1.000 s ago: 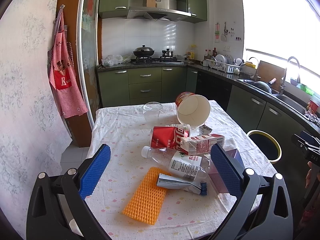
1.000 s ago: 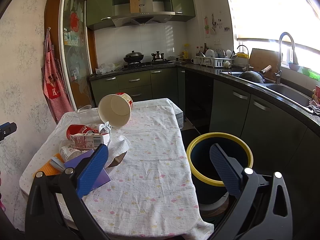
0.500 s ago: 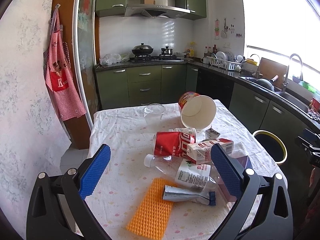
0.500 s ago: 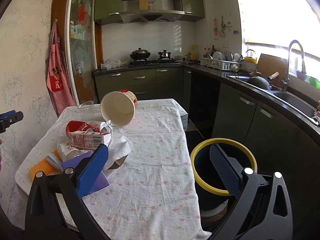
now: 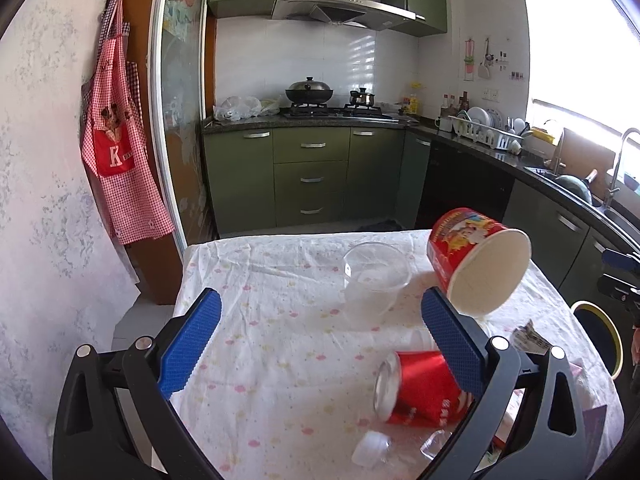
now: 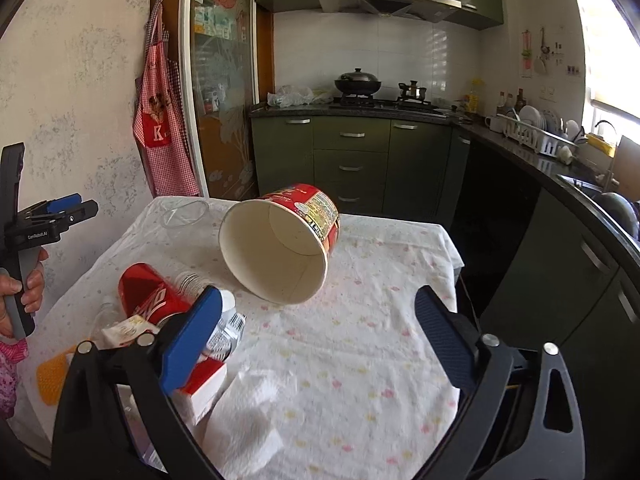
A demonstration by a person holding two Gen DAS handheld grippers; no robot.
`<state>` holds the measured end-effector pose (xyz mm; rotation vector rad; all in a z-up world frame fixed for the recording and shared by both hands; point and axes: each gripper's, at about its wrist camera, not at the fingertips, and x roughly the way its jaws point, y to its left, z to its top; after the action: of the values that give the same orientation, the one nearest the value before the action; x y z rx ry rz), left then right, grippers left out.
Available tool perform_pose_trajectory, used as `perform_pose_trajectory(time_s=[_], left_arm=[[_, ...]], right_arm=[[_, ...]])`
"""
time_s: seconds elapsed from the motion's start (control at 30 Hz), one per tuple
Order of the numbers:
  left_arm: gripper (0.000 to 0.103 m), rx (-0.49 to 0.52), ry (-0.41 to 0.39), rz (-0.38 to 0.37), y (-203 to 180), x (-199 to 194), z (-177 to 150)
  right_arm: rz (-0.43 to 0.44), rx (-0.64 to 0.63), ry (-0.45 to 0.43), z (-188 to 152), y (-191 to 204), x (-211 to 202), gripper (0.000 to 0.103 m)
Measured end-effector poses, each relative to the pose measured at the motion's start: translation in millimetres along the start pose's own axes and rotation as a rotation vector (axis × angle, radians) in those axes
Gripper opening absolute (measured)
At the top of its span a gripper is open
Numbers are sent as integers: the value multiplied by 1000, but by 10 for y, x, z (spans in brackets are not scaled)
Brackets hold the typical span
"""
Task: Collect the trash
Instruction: 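Reach the right gripper to the paper noodle cup and grasp its rim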
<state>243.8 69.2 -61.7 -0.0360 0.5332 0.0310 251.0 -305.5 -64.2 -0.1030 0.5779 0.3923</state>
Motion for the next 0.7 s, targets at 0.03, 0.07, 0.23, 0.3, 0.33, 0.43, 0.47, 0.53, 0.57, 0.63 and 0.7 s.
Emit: perform_pose_trajectory(time_s=[0.03, 0.07, 0.23, 0.3, 0.33, 0.43, 0.47, 0.53, 0.57, 0.63, 0.7], left_arm=[[99, -9, 4, 10, 28, 106, 6], [99, -18, 6, 15, 55, 203, 6], [99, -44, 26, 17, 132, 481, -126], [99, -45, 31, 20, 138, 520, -185], [99, -48, 35, 18, 149, 545, -199], [99, -62, 50, 8, 184, 577, -237], [99, -67, 53, 3, 201, 590, -242], [99, -74, 58, -3, 238, 602, -245], [99, -79, 62, -5, 227, 593, -257], [99, -85, 70, -16, 239, 608, -267], [99, -85, 73, -21, 233, 601, -273]], right_arm=[[-4, -12, 12, 45, 10, 158, 77], [-3, -19, 25, 82, 9, 315, 70], [-6, -34, 78, 176, 8, 959, 61], [-23, -59, 91, 183, 40, 1128, 52], [-32, -63, 98, 190, 47, 1201, 45], [-39, -57, 111, 203, 48, 1349, 32], [-48, -58, 112, 213, 53, 1391, 23], [-65, -51, 114, 234, 50, 1435, 10], [-73, -45, 115, 245, 30, 1450, 7], [-75, -17, 130, 280, -21, 1468, 5], [-62, 20, 147, 340, -78, 1472, 4]])
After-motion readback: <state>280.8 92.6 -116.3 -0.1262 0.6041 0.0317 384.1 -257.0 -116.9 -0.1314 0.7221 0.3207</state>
